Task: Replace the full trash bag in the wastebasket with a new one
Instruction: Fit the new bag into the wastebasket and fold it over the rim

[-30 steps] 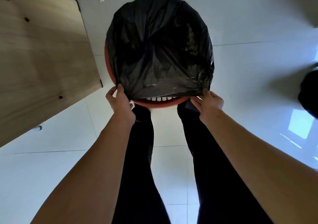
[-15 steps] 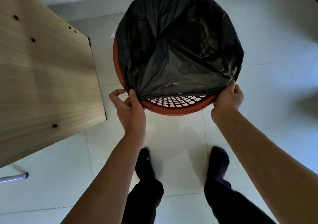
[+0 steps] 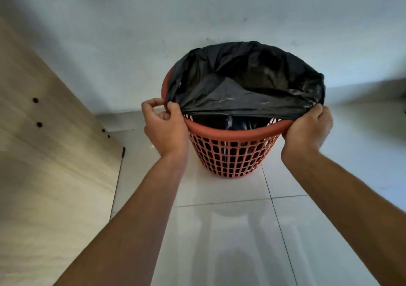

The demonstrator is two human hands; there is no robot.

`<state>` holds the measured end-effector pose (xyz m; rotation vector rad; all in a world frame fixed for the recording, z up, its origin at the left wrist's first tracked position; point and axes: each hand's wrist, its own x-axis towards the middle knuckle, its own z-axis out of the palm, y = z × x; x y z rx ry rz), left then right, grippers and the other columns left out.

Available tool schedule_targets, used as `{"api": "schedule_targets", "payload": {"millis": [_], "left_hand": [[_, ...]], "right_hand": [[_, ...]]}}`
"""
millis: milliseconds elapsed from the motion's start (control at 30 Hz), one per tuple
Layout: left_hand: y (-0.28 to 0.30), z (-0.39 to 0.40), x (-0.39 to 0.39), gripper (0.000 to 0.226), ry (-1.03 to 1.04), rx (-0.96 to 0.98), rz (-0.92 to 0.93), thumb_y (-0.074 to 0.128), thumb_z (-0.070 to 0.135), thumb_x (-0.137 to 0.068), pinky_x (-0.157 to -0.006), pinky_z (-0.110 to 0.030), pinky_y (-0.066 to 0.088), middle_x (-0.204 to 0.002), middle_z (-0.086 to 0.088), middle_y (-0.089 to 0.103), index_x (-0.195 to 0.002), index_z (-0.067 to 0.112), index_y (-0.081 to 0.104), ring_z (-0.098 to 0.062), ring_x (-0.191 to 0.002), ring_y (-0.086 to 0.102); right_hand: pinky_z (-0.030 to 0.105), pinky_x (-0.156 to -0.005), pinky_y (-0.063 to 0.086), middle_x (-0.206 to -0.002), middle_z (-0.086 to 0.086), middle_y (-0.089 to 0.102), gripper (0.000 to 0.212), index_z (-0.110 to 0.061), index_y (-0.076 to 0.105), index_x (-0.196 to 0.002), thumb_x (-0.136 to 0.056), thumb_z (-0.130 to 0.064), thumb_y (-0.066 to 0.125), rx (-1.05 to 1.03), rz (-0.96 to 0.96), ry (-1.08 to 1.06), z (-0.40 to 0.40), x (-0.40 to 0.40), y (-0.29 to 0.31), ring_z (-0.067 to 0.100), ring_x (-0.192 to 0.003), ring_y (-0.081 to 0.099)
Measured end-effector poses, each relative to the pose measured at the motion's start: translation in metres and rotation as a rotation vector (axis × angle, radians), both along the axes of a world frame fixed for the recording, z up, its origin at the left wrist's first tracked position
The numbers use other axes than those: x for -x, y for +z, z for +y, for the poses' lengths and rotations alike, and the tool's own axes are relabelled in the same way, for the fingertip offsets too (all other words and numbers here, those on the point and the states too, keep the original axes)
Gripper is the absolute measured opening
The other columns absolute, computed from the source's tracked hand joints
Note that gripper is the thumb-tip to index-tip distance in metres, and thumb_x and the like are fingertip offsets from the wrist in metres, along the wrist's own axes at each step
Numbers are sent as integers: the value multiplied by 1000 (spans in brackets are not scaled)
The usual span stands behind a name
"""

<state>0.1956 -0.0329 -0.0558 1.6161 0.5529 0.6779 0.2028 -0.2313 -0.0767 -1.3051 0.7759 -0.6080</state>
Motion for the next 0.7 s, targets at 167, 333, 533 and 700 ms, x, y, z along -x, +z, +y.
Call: {"api": "schedule_targets", "payload": {"millis": [167, 333, 533, 700], "left_hand": [[-6, 1, 1, 6, -4, -4, -45, 54, 20, -92, -47, -21, 40, -55, 7, 47, -96, 23, 51, -7, -48, 44], [11, -4, 16, 26, -50, 42, 100, 65, 35, -87, -56, -25, 43, -78, 3, 58, -104, 24, 48, -12, -65, 57], [14, -2, 12, 57, -71, -638, 241, 71, 45, -78, -96, -40, 40, -128, -6, 41, -120, 21, 42, -26, -123, 39], [36, -16, 19, 34, -441, -1139, -105, 51, 57, -88, -99, -37, 28, -118, 10, 53, -111, 32, 60, -16, -121, 36]], "right_hand": [[42, -75, 53, -88, 5, 60, 32, -17, 57, -87, -95, -31, 29, 30, -3, 51, -2, 6, -1, 27, -78, 59], [32, -55, 50, -72, 9, 55, 32, -12, 52, -83, -102, -29, 34, -122, 67, 163, -4, 28, 16, 16, -45, 48], [37, -62, 58, -77, 8, 62, 27, -10, 45, -113, -103, -34, 38, 63, 114, 274, -10, 36, 4, 17, -50, 59], [42, -84, 44, -118, 11, 47, 39, -13, 37, -123, -90, -14, 57, 890, -58, 132, -25, 53, 9, 28, -99, 52]]}}
